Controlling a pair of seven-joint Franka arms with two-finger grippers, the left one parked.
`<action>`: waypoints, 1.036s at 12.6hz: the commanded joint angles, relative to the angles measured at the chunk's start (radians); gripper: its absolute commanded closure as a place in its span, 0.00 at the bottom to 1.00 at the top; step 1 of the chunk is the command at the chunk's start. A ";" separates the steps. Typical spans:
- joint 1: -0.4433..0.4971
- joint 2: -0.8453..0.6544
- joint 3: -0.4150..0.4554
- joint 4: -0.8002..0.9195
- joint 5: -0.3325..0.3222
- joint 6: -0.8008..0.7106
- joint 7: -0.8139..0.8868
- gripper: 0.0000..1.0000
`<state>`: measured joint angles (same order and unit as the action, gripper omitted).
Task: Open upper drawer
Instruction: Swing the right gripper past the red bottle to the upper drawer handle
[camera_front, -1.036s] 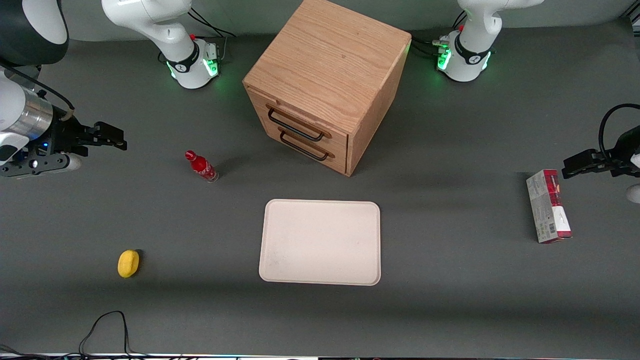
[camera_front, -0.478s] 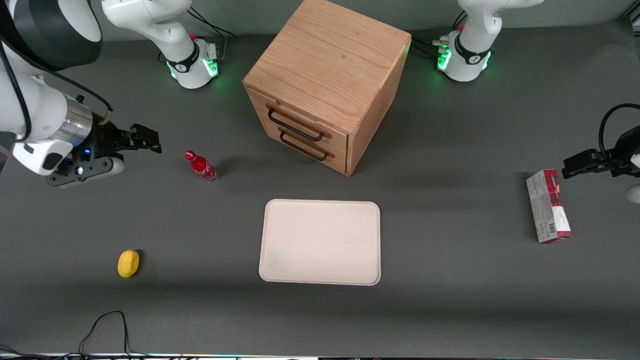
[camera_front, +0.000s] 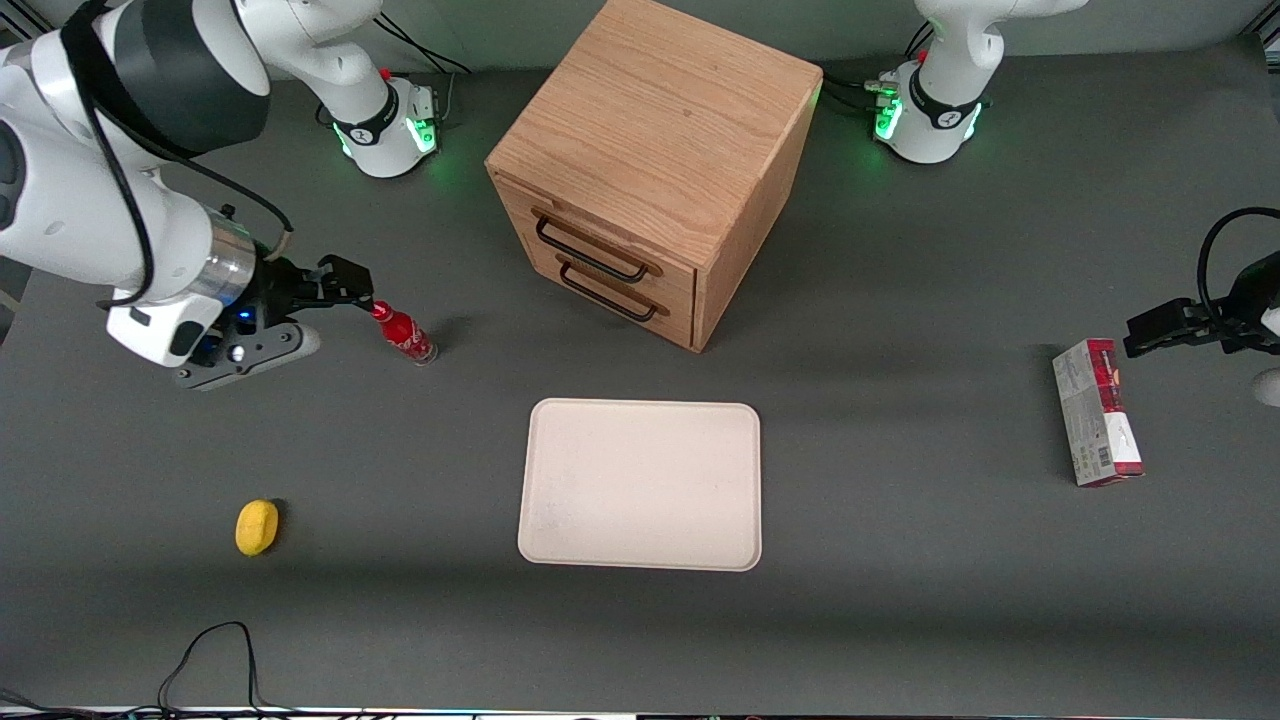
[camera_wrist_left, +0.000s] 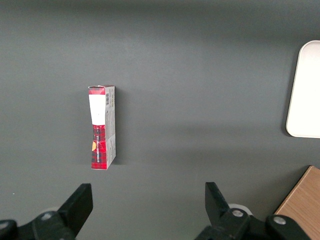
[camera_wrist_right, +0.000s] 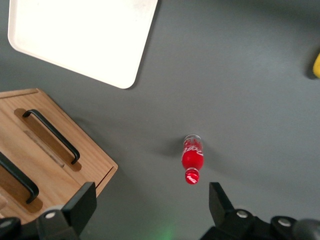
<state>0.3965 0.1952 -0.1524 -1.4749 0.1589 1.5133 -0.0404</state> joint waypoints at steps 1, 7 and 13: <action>0.012 0.087 -0.012 0.062 0.130 -0.025 0.007 0.00; -0.011 0.151 -0.015 0.146 0.168 -0.024 -0.125 0.00; -0.010 0.217 -0.012 0.142 0.162 -0.035 -0.238 0.00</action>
<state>0.3867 0.3569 -0.1619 -1.3725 0.3022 1.4961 -0.1921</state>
